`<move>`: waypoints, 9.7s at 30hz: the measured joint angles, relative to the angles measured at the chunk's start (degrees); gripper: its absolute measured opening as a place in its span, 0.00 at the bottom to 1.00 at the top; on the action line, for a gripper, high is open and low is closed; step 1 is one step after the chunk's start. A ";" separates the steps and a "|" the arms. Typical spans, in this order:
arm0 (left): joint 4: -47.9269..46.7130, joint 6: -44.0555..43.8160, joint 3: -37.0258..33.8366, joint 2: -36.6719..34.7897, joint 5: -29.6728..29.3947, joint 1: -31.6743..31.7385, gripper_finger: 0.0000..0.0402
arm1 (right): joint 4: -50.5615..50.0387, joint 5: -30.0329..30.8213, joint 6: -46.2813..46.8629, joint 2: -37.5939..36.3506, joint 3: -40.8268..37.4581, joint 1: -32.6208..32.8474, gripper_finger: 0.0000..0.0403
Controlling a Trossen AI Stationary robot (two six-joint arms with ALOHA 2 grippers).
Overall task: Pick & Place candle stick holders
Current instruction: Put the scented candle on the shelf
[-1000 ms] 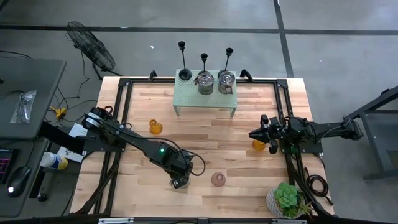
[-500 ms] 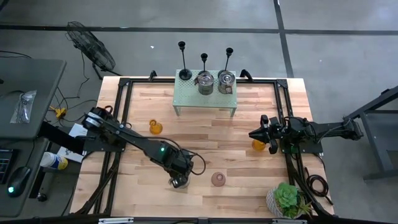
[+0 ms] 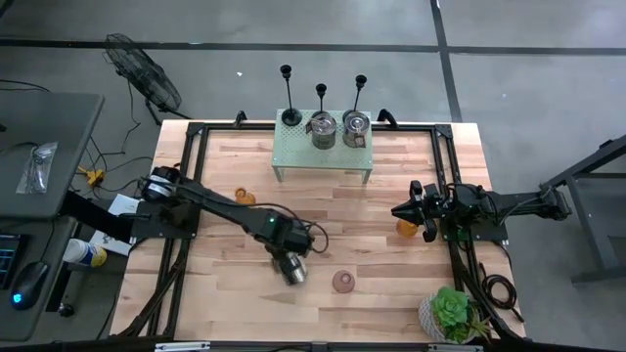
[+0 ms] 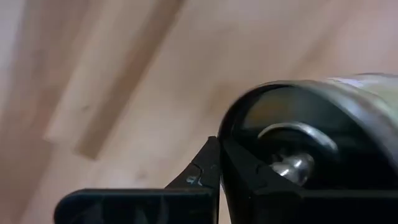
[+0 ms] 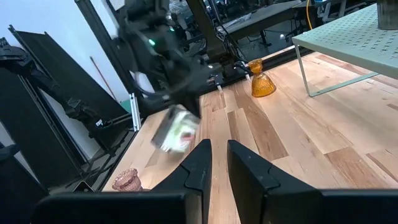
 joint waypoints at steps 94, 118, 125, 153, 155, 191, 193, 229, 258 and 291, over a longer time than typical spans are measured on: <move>18.32 -47.75 -6.34 -10.09 -0.27 -4.40 0.92 | 0.09 0.00 0.00 0.00 0.00 0.02 0.11; 14.83 -70.17 -6.30 -6.57 3.62 -4.38 1.00 | 0.22 -0.22 0.00 1.50 0.00 0.01 0.11; 16.04 -69.64 -6.32 -4.51 4.82 -3.88 1.00 | 0.24 -0.22 0.00 1.51 0.00 0.00 0.11; 26.18 -67.77 -6.36 3.68 3.42 -2.87 1.00 | 0.02 -0.21 -0.01 4.21 0.02 0.02 0.11; 26.94 -68.07 -6.21 3.67 3.00 -2.87 1.00 | 0.39 -0.37 0.00 4.59 0.02 0.02 0.11; 25.29 -44.36 -6.04 3.23 3.77 -1.97 0.89 | 0.28 -0.24 0.00 6.38 0.02 0.02 0.11; 24.66 -41.51 -5.69 2.80 3.46 -1.70 0.89 | 0.28 -0.23 0.00 6.38 0.01 0.01 0.11; 9.49 -18.58 -5.40 -21.72 -36.07 0.15 0.89 | 0.18 -0.20 0.00 6.75 0.02 0.01 0.11; 29.72 29.02 -5.39 -22.39 -40.53 27.63 0.89 | 0.28 -0.22 0.00 6.75 0.00 0.02 0.11; 49.60 39.31 -15.53 -22.58 -34.82 33.43 0.89 | 0.28 -0.22 0.00 6.75 0.01 0.00 0.11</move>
